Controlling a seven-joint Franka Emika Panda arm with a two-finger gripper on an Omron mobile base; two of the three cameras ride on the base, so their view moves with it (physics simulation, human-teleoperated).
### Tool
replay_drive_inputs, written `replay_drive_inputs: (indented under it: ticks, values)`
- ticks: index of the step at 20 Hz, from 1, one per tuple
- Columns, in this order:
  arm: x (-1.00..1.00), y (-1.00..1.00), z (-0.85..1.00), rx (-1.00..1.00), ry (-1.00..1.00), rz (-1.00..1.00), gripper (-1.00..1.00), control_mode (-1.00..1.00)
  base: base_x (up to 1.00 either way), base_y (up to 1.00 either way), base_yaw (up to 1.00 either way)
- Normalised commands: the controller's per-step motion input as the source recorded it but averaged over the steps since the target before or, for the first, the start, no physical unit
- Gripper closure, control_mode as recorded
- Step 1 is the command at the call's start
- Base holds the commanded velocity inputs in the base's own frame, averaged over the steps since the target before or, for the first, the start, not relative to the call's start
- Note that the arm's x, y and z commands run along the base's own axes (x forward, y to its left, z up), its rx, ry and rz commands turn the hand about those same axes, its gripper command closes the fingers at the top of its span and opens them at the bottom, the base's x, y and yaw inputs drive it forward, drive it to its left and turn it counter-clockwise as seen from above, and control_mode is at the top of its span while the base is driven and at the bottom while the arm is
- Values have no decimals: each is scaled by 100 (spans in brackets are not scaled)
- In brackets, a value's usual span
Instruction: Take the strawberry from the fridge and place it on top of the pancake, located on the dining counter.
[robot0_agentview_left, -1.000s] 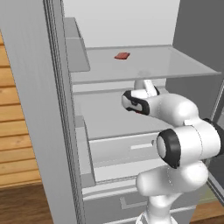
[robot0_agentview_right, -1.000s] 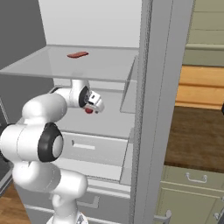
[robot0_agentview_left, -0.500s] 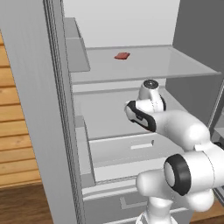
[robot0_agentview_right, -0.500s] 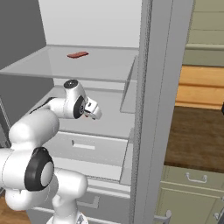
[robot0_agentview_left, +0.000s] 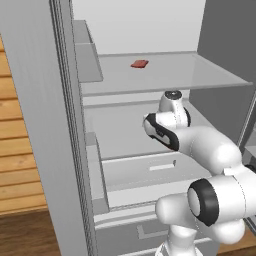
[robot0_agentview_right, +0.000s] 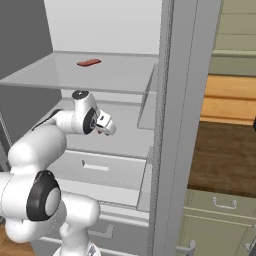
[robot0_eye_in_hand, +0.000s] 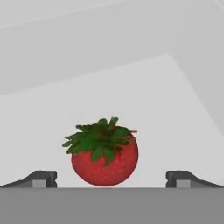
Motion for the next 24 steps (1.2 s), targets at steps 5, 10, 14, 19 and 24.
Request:
replay_drive_inputs:
  ticks: [5,10,14,19,24]
  values:
    - [1,0,-7,0,3,0,-100,-100,0,0,0]
    - [0,0,-7,0,-4,0,-100,-100,0,0,0]
    - [0,0,-1,0,-5,0,-100,-100,0,0,0]
    - [3,0,0,0,-6,0,-100,-100,0,0,0]
    - [25,0,0,0,0,0,-100,-100,0,0,0]
